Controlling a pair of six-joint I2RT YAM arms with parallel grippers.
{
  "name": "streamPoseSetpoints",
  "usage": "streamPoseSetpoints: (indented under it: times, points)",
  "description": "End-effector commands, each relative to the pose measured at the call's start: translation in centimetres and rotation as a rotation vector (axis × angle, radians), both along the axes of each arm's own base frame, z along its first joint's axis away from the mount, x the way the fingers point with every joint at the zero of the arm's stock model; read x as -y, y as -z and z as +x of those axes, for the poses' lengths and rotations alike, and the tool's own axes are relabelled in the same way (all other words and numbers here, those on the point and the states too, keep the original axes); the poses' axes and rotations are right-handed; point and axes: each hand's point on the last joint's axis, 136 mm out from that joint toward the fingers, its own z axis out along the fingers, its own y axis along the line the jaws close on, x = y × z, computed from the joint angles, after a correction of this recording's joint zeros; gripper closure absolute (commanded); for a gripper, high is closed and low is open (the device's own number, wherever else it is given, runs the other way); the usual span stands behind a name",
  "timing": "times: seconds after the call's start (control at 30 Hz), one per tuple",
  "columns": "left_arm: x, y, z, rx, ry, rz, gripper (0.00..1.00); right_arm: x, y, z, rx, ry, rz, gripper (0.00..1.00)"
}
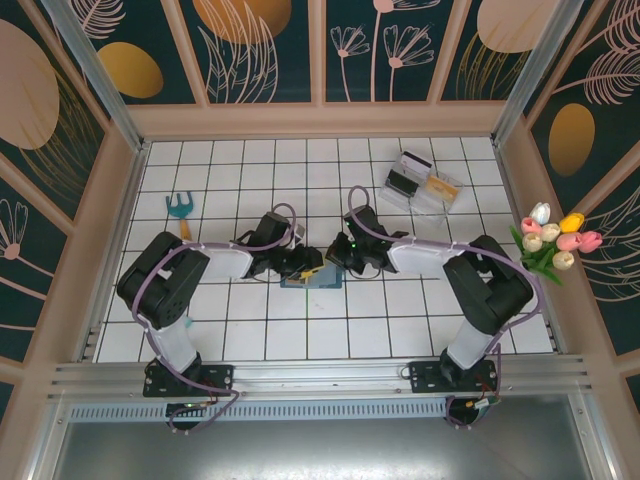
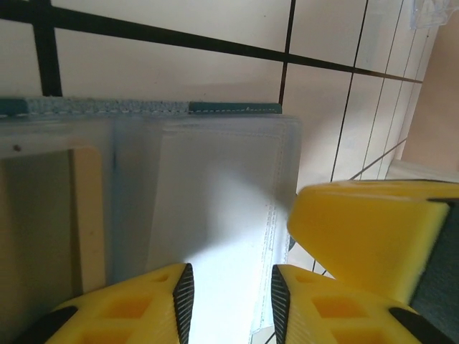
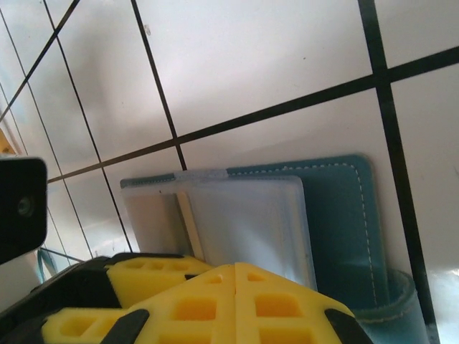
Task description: Take the credit cards out of the card holder
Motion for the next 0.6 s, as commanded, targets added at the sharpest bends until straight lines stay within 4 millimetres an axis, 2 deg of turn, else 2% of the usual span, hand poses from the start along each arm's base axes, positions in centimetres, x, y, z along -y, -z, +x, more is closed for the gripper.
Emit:
streamPoseSetpoints:
  times: [0.0, 0.07, 0.13, 0.23, 0.57]
  points:
    - [-0.3, -1.9, 0.6, 0.054, 0.004, 0.048, 0.63, -0.2, 1.4, -0.6, -0.040, -0.037, -0.039, 0.98]
    - [-1.6, -2.6, 1.0, 0.092, -0.016, 0.128, 0.62, 0.0, 2.0, -0.9, -0.054, -0.042, -0.056, 0.96]
    - [-3.7, -2.3, 1.0, 0.106, -0.035, 0.255, 0.61, 0.3, 2.6, -1.1, -0.063, -0.047, -0.078, 0.96]
    - [-6.0, -2.0, 1.0, 0.116, -0.067, 0.353, 0.56, 0.8, 3.3, -1.3, -0.072, -0.051, -0.115, 0.96]
    - [-7.7, -0.4, 0.9, 0.076, -0.103, 0.408, 0.48, 1.2, 4.3, -1.7, -0.092, -0.056, -0.149, 0.94]
